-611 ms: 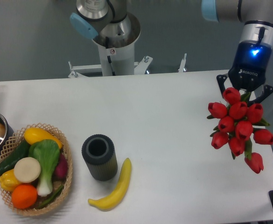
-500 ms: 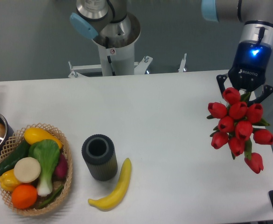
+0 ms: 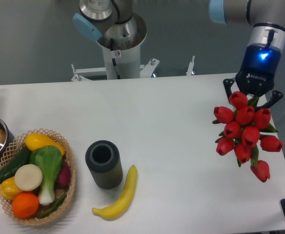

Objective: Insert the flowers into the vase
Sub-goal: 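Hold the red tulip bunch in the gripper and begin moving it, then carry the tulip bunch over the dark grey vase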

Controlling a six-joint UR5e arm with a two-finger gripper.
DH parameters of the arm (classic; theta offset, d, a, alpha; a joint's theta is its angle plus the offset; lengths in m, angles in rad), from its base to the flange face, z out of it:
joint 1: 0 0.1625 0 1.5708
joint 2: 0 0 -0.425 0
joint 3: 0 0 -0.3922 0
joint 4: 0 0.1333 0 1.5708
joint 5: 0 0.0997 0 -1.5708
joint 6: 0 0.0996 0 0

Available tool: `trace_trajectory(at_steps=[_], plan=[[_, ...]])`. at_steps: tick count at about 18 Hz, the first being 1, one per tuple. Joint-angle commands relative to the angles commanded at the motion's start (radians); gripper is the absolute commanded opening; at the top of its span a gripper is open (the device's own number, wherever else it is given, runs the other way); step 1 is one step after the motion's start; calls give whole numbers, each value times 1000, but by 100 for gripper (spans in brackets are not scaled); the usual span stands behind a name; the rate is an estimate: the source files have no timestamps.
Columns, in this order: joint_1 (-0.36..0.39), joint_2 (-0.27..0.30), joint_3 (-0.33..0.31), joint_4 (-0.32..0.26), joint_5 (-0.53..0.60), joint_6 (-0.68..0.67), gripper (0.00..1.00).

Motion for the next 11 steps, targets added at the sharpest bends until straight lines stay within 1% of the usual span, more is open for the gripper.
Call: trace_trajectory(at_steps=[5,8,11], plan=[[-17,-2,-2,0,0,2,25],[-57,-3,2,8,-6,11,25],[-93,-8,0,14,-95,12,25]])
